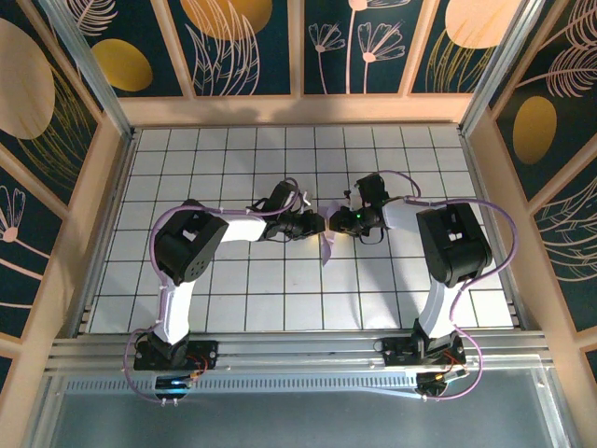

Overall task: Fold a paper plane with a square sheet of paper (fold left side to right side)
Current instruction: Fold the wing for the fifth time at the center of the table.

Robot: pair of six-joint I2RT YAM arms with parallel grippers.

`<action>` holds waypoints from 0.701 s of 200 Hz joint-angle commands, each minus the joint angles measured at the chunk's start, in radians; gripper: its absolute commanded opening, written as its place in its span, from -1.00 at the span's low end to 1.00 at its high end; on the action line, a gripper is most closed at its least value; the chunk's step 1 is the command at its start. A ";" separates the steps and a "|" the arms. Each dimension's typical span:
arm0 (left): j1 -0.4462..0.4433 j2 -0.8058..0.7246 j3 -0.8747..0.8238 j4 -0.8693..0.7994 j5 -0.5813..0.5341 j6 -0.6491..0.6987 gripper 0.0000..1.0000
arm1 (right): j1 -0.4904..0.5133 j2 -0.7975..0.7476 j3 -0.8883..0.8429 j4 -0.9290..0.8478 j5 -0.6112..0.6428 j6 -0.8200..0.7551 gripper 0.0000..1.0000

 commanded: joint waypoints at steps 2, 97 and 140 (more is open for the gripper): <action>0.006 0.016 0.035 -0.022 -0.010 0.017 -0.64 | 0.017 0.087 0.006 0.067 0.123 -0.037 -0.39; 0.016 0.032 0.083 -0.096 -0.060 0.077 -0.84 | 0.020 0.098 0.016 0.054 0.132 -0.046 -0.39; 0.015 0.051 0.102 -0.125 -0.066 0.098 -0.84 | 0.022 0.102 0.019 0.053 0.131 -0.046 -0.39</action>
